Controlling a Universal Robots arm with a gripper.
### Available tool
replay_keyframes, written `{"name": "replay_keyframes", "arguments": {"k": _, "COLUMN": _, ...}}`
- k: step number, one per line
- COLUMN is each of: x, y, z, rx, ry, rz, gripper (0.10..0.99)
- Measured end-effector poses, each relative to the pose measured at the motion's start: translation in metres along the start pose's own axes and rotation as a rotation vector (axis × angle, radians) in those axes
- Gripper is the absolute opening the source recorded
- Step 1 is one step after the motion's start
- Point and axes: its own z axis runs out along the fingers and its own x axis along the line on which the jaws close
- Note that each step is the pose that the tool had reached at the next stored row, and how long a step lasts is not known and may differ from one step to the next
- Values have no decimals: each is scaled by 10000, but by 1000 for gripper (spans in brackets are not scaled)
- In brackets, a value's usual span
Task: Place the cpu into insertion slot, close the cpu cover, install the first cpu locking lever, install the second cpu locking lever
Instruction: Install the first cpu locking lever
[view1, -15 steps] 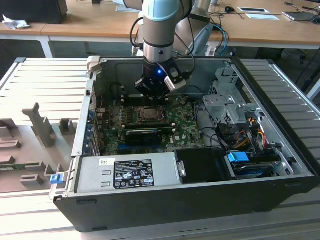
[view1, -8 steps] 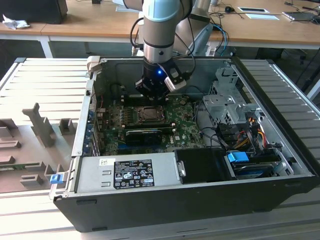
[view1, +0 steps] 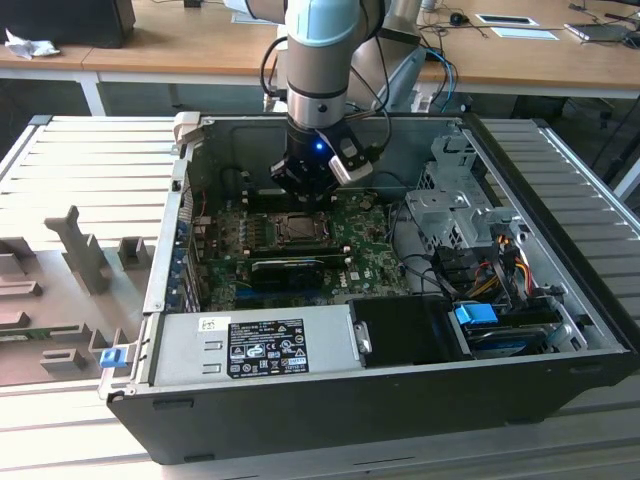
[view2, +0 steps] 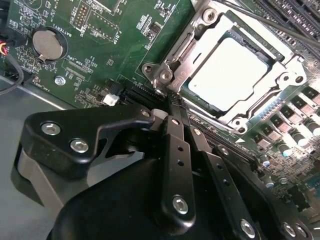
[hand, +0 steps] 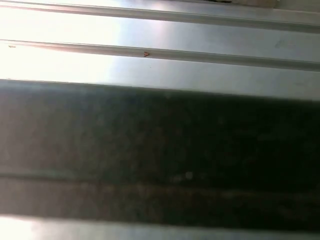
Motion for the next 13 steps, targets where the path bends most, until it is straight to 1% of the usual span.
{"name": "replay_keyframes", "arguments": {"k": 2, "x": 0, "y": 2, "z": -12, "rx": -10, "ry": -5, "rz": 1, "gripper": 106}}
{"name": "replay_keyframes", "arguments": {"k": 3, "x": -1, "y": 3, "z": -32, "rx": -11, "ry": -5, "rz": 1, "gripper": 106}}
{"name": "replay_keyframes", "arguments": {"k": 4, "x": -2, "y": 7, "z": -89, "rx": -6, "ry": -3, "rz": 1, "gripper": 106}}
{"name": "replay_keyframes", "arguments": {"k": 6, "x": -3, "y": 11, "z": -151, "rx": -5, "ry": -2, "rz": 0, "gripper": 106}}
{"name": "replay_keyframes", "arguments": {"k": 8, "x": -4, "y": 8, "z": -157, "rx": -8, "ry": -3, "rz": -2, "gripper": 106}}
{"name": "replay_keyframes", "arguments": {"k": 10, "x": -2, "y": -14, "z": -160, "rx": -4, "ry": -1, "rz": 1, "gripper": 106}}
{"name": "replay_keyframes", "arguments": {"k": 13, "x": -1, "y": -29, "z": -161, "rx": -5, "ry": -2, "rz": 0, "gripper": 106}}
